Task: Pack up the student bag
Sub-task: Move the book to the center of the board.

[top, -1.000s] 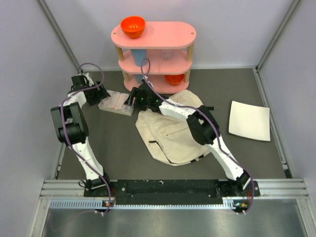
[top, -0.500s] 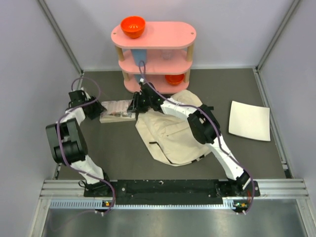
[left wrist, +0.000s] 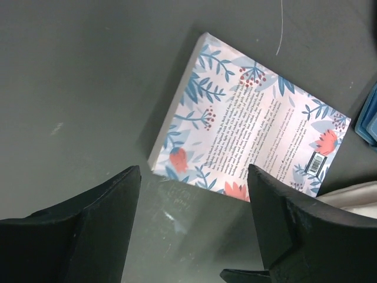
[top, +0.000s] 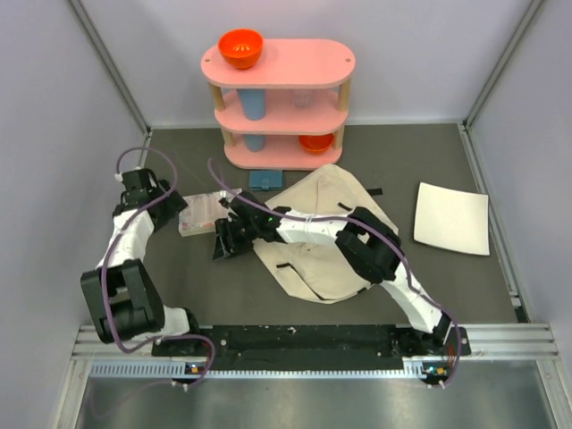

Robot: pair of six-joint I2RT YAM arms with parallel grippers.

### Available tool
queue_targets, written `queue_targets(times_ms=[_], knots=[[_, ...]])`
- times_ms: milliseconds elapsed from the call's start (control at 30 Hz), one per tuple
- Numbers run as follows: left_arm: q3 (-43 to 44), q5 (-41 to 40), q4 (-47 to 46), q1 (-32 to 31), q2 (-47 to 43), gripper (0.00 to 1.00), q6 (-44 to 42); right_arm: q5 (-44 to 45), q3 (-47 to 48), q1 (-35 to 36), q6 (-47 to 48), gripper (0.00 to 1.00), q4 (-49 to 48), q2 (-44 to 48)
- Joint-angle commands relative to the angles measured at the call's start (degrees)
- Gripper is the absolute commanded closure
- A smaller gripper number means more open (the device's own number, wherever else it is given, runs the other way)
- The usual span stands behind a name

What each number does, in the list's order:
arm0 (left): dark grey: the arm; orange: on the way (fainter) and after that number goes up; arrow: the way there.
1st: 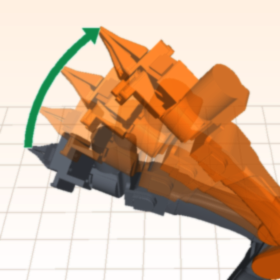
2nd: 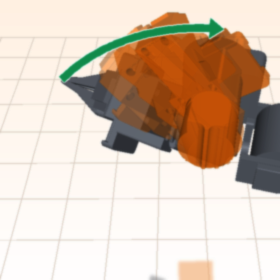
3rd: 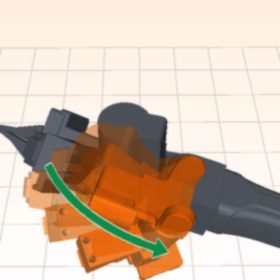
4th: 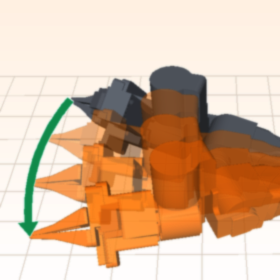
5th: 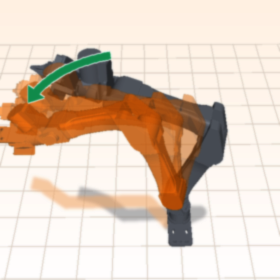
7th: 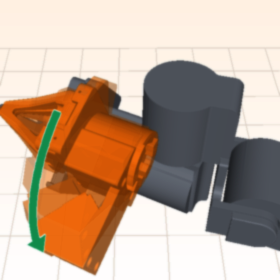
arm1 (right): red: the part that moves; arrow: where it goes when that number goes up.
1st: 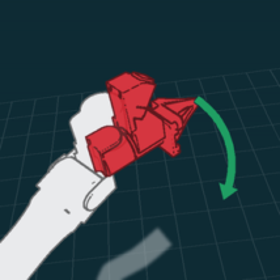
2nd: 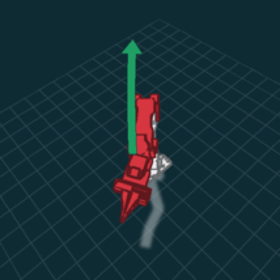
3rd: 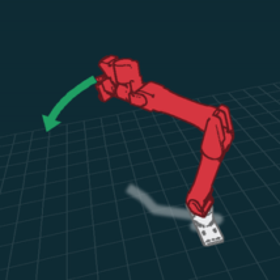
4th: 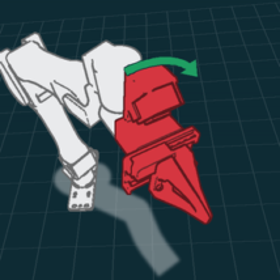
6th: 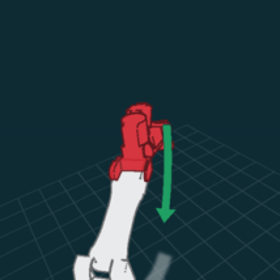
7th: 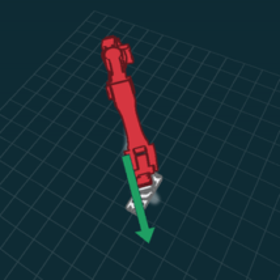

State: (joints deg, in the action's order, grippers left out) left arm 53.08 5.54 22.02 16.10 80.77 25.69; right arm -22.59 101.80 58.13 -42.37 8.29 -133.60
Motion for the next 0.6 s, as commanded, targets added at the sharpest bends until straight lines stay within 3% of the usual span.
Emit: queue_targets(times_ms=[0,100,233,367,467,567], knots=[[2.6,-8.0,3.1,0.0,-9.6,0.18,1.4,4.1,-4.0,-2.1,4.8,0.44,-0.5,11.2],[1.2,-5.8,4.2,-0.1,-14.1,0.17,1.6,6.6,-5.7,-3.9,6.9,0.39,-0.6,14.4],[-4.8,7.0,3.6,-0.1,-19.9,0.15,4.7,5.1,-3.5,-7.7,10.8,0.33,-0.1,15.2],[-13.2,16.5,-0.6,-0.1,-27.4,0.14,8.8,2.6,7.3,-9.5,15.5,0.28,4.6,8.5],[-20.0,20.7,-3.7,-0.2,-32.6,0.13,12.7,6.0,13.0,-9.6,18.9,0.25,5.3,2.4],[-24.7,20.6,-4.5,-0.5,-36.0,0.12,15.1,8.6,19.1,-9.7,20.7,0.25,5.3,-3.7]])
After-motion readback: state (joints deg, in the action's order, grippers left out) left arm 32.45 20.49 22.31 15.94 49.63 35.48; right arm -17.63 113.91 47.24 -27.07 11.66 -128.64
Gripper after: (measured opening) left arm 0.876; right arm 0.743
